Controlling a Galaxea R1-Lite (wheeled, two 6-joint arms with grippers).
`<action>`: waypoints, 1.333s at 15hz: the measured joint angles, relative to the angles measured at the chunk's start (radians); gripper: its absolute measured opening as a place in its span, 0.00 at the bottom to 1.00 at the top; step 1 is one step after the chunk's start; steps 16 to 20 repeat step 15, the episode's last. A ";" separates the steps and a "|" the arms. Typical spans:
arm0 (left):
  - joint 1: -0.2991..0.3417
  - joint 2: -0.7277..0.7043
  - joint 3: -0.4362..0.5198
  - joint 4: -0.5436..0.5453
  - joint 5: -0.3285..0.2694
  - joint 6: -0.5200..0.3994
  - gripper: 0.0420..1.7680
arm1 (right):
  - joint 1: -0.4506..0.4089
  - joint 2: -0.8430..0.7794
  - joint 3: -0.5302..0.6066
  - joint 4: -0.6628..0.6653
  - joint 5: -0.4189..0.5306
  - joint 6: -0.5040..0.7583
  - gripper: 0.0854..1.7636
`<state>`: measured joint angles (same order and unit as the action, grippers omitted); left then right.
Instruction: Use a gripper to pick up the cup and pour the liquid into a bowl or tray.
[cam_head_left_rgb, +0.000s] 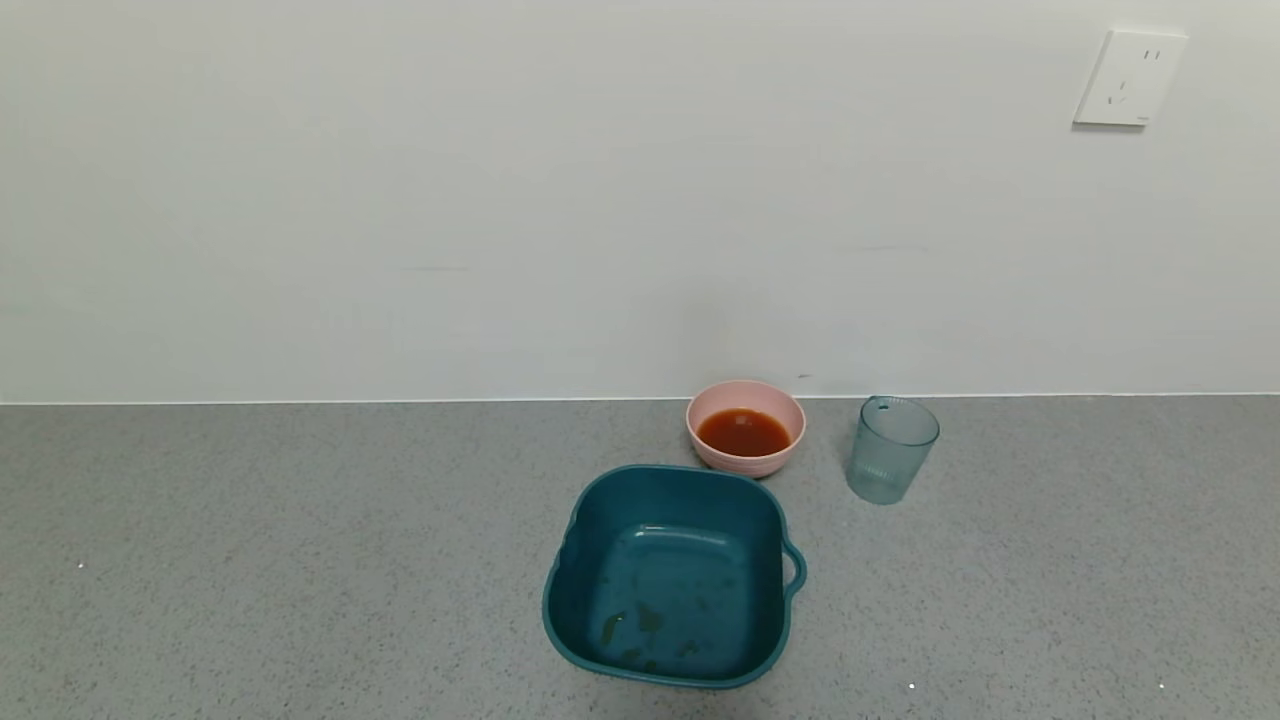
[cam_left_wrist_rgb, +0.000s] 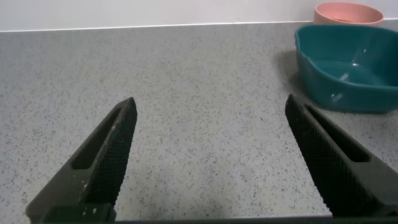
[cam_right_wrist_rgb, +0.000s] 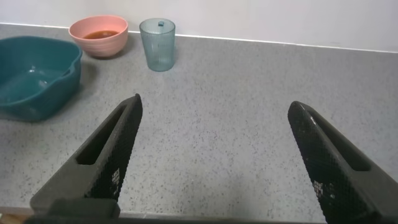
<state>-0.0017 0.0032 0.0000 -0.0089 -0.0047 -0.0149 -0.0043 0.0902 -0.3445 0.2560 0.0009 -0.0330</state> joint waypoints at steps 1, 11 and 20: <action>0.000 0.000 0.000 0.000 0.000 0.000 0.97 | 0.000 -0.027 0.035 -0.028 0.001 0.000 0.96; 0.000 0.000 0.000 0.000 0.000 0.000 0.97 | 0.000 -0.091 0.342 -0.251 0.002 0.013 0.96; 0.000 0.000 0.000 0.000 0.000 0.000 0.97 | 0.001 -0.091 0.344 -0.251 0.001 0.018 0.96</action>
